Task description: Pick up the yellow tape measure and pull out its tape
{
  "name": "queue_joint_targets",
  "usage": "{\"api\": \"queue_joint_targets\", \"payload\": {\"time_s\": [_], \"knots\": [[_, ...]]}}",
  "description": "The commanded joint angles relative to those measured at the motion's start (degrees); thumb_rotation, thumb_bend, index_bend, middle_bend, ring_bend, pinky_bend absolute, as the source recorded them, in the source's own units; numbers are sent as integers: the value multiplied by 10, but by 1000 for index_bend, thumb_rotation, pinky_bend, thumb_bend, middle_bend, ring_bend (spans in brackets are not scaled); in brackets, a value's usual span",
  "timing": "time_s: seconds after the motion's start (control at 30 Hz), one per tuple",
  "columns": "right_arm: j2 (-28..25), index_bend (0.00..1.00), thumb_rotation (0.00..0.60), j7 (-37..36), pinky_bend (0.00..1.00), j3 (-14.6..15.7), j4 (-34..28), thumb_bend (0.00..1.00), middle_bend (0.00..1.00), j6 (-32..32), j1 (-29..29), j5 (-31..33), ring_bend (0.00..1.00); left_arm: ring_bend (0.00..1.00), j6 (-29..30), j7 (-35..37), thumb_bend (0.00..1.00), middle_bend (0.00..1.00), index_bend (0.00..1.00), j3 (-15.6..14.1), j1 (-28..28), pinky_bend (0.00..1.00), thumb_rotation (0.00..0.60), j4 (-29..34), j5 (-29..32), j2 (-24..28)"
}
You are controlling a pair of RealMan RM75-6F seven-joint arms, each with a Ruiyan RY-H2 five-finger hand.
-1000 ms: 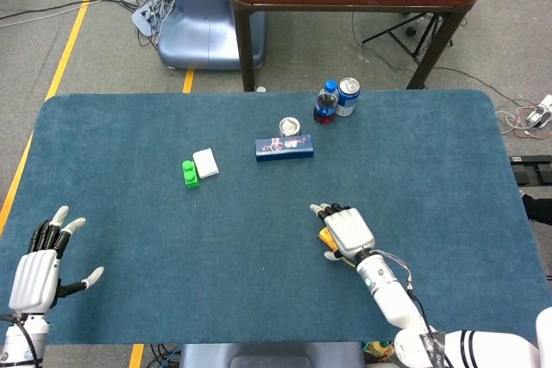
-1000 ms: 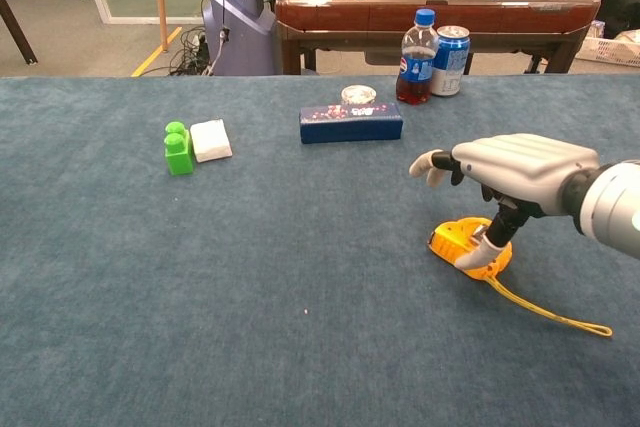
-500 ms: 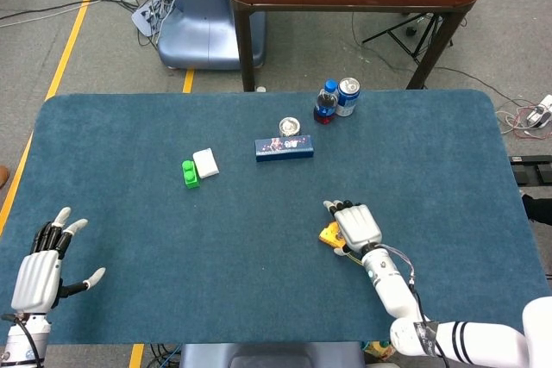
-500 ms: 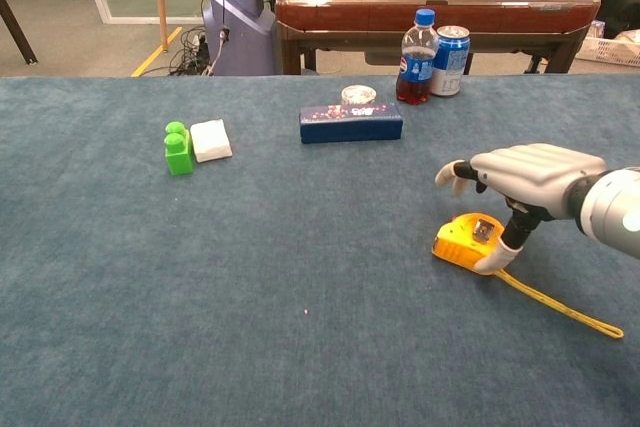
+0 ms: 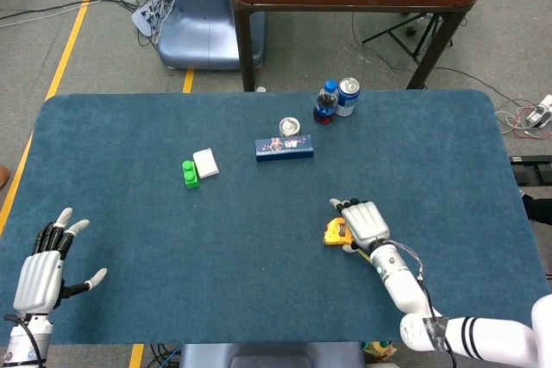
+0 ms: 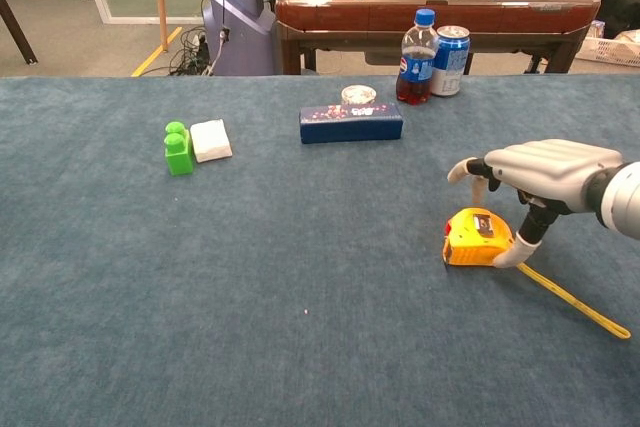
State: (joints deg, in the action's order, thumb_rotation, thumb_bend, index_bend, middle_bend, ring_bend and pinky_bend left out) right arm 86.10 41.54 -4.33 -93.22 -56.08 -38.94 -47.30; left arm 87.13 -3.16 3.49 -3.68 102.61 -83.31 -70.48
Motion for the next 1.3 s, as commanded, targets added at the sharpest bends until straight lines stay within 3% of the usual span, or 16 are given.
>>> {"api": "queue_joint_targets", "payload": {"time_s": [0.03, 0.13, 0.73, 1.17, 1.3], "knots": [[-2, 195, 600, -1, 358, 5, 1, 181, 320, 3, -2, 1, 247, 0, -1, 1, 137, 0, 173, 0, 0, 0, 600, 0, 1, 0], [-3, 215, 600, -1, 358, 9, 1, 232, 330, 2, -5, 6, 254, 0, -3, 2, 137, 0, 173, 0, -1, 0, 600, -1, 2, -1], [-4, 240, 600, -4, 358, 22, -1, 240, 342, 0, -18, 10, 269, 0, -5, 5, 137, 0, 169, 1, 0, 0, 600, 0, 7, -3], [-4, 347, 600, -3, 358, 29, 0, 367, 403, 1, -25, 20, 311, 0, -13, 10, 137, 0, 164, 3, -4, 0, 600, -4, 9, -6], [0, 458, 600, -17, 358, 27, 1, 521, 481, 0, -25, 9, 369, 0, -26, 12, 137, 0, 164, 8, -13, 0, 600, -4, 14, -2]]}}
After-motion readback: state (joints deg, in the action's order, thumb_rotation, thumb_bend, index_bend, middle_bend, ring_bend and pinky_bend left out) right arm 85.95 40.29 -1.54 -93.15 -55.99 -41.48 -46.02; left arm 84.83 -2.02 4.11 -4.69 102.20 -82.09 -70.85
